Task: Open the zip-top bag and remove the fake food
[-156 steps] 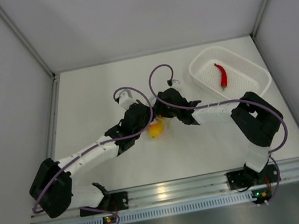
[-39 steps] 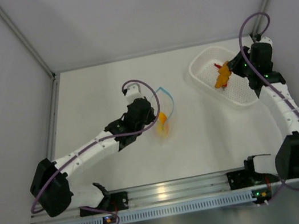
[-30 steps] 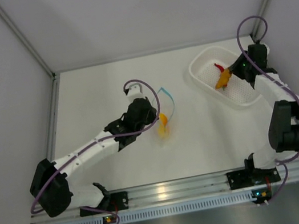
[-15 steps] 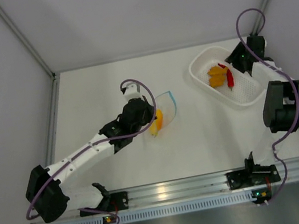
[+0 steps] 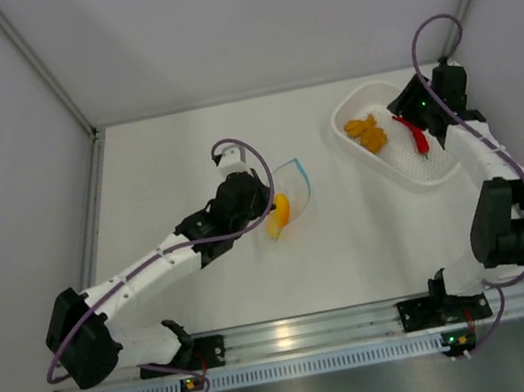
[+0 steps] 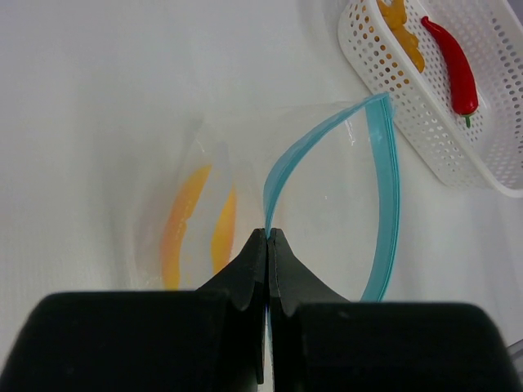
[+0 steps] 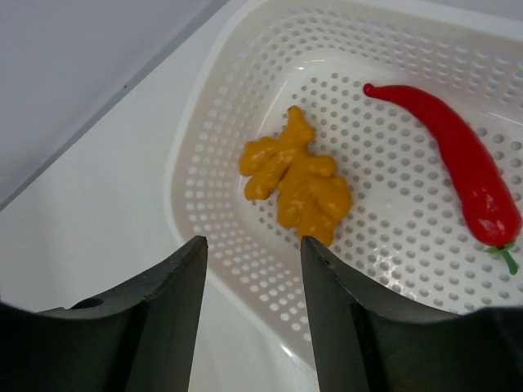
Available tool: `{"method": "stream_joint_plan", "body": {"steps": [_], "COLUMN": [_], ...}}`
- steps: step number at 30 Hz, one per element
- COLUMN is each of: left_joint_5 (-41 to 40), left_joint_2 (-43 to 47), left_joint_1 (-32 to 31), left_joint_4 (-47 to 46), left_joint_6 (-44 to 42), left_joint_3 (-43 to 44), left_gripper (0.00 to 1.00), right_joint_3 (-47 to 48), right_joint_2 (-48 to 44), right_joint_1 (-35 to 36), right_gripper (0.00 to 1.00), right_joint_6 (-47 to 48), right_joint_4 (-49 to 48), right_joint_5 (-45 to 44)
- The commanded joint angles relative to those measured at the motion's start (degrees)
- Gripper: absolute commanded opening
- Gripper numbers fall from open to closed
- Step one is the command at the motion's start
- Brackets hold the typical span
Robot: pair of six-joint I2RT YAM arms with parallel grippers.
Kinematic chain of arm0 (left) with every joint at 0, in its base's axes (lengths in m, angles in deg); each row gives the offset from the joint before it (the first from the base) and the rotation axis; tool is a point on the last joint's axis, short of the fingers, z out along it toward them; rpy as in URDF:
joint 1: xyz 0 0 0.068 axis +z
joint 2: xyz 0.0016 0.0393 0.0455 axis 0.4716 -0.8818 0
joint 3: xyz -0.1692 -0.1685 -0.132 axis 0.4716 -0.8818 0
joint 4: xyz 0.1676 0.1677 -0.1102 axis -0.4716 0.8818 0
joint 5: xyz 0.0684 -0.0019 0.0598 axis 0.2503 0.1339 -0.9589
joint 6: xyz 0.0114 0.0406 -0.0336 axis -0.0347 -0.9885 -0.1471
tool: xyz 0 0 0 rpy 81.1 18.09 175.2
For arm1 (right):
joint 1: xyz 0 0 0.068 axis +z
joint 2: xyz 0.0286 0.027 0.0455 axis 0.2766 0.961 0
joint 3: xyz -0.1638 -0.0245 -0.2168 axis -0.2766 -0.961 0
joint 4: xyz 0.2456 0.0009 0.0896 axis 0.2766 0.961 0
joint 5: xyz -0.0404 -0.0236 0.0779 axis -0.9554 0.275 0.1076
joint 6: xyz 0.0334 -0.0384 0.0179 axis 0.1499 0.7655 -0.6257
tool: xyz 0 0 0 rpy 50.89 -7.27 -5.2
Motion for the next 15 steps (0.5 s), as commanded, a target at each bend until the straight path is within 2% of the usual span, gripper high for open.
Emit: {"method": "stream_joint_plan", "body": {"steps": [1,7,11,15], "left_joint_5": [-0.9,-1.1,-3.1,-4.4], "left_joint_2": [-0.5,-1.0,-1.7,-2.2], "left_joint_1": [0.1,0.0,0.0,0.0], "left_joint_4": [-0.9,-3.3,-3.5,-3.5], "left_joint_6": [3.0,4.6,4.6,4.6], "left_joint_3": [2.5,1.9,2.0,2.5], "left_gripper": [0.0,0.0,0.0,0.0], "right_joint_3": [-2.4,-7.5,-10.7,-10.7], "right_joint_2": [-7.0,-16.3,-18.8,-20.0], "right_joint_1": [5.3,20.1,28.9,38.9], "right_gripper": [0.5,0.48,0.48,0.47], "right_joint_6": [2.0,0.9,-2.5,-3.4], "right_joint_4": [-0.6,-1.1,-4.8,-5.0], "right_joint_5": [0.7,-0.5,-0.2,-5.3]}}
